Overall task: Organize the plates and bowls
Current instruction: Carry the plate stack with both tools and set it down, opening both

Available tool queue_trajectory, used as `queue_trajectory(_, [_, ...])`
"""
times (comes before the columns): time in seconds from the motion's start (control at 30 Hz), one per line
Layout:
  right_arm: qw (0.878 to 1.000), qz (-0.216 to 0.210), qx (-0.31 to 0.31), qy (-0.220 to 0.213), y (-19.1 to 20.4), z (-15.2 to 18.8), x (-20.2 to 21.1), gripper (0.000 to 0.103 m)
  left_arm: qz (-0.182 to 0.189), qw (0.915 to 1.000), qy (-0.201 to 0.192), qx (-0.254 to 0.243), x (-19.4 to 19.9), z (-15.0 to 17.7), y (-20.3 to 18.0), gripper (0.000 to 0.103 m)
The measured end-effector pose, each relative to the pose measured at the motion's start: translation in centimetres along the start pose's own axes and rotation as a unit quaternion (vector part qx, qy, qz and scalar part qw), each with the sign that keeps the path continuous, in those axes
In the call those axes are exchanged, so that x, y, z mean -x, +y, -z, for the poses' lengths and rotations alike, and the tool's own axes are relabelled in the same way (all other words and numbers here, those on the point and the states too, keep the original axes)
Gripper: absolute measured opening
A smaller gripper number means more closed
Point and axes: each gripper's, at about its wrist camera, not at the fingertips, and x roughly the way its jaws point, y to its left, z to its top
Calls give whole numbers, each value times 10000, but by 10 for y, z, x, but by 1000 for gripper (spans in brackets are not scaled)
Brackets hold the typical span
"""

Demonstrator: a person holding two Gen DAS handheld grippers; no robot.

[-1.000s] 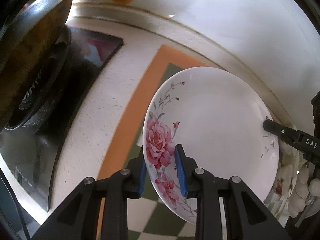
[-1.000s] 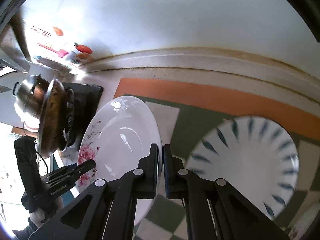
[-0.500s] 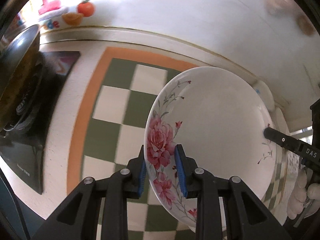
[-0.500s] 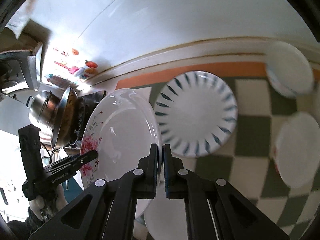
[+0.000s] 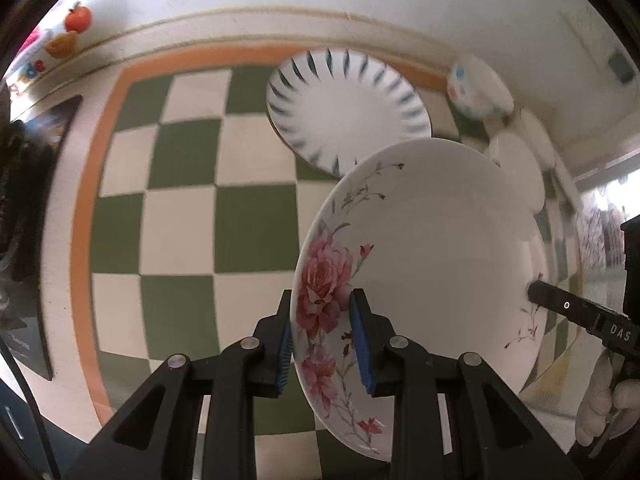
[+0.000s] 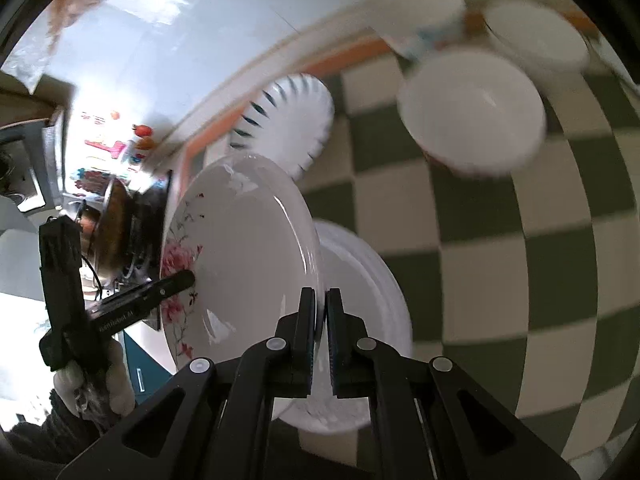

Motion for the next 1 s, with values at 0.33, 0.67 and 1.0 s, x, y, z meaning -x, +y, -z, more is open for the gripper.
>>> queue_trajectory(0.33, [9987,103,-366,333,-41,39,-25,7,-285,9983,365,-356,-29,17,-21,24])
queue_trajectory(0.67, [9971,120,-422,616,-46,40,-39,7,-471,9967,497,-443,-40,12,-25,25])
queue_trajectory(1.0, [9927,292,-589,1015,-37,35,-50,11,-576,9953,674,-394,-59,10,-25,25])
